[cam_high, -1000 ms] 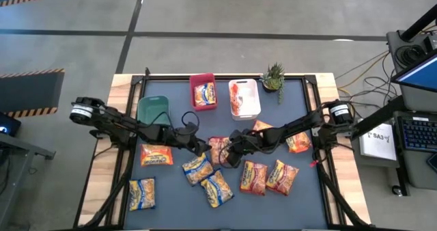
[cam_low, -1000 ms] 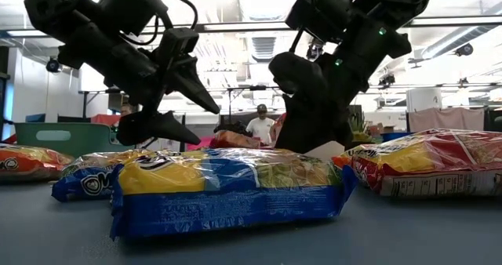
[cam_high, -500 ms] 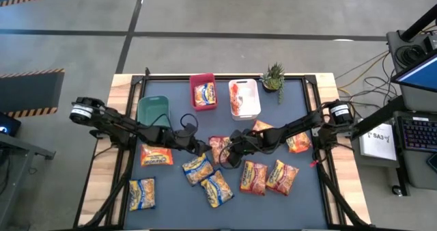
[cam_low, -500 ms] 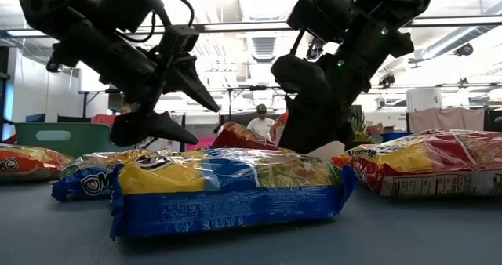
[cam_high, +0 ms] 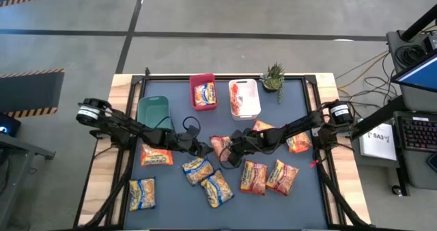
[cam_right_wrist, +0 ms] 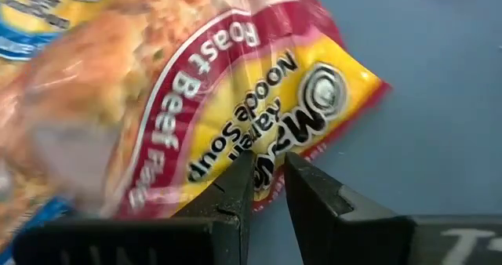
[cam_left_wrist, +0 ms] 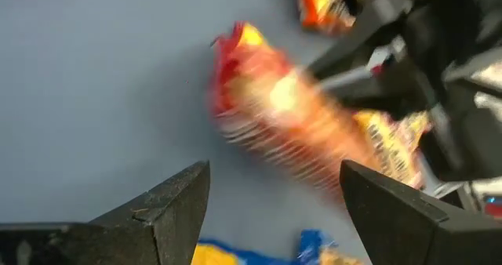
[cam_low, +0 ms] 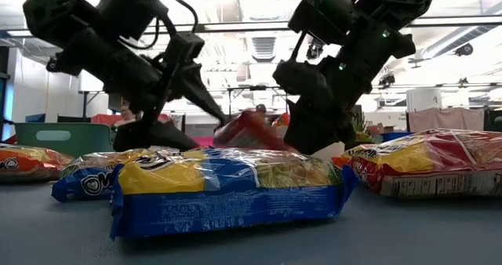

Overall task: Sort Maruchan noodles
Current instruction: Put the red noodle pack into the green bin

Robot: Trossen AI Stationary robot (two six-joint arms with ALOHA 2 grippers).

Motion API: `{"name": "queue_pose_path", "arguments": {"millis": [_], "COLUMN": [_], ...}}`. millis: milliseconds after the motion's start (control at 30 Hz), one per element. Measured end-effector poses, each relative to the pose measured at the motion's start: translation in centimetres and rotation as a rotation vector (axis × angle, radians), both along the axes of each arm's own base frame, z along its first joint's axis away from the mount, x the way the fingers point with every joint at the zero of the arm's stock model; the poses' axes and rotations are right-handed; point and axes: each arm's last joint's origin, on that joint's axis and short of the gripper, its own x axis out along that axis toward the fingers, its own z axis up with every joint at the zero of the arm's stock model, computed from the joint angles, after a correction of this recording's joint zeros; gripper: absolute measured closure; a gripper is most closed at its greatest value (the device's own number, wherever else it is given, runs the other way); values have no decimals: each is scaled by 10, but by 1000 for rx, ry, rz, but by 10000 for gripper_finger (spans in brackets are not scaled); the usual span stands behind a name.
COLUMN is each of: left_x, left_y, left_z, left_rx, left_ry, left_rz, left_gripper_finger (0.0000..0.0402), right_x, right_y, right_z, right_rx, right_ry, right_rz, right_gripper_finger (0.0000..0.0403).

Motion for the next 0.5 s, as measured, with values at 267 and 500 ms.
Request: {"name": "queue_pose_path", "arguments": {"millis": [267,500], "left_x": [6,6], "left_y": [-1,-1], "left_z": [-8,1], "left_rx": [-6,201], "left_ry": [-9,-28], "left_rz": [-4,-141], "left_gripper_finger": [135,135], "right_x": [0,1], "right_y": [-1,-1], "right_z": [0,0], "right_rx": [-5,-20], "right_ry": [-4,-5], "right_rz": [-3,1], "right_gripper_finger": [339,339]}}
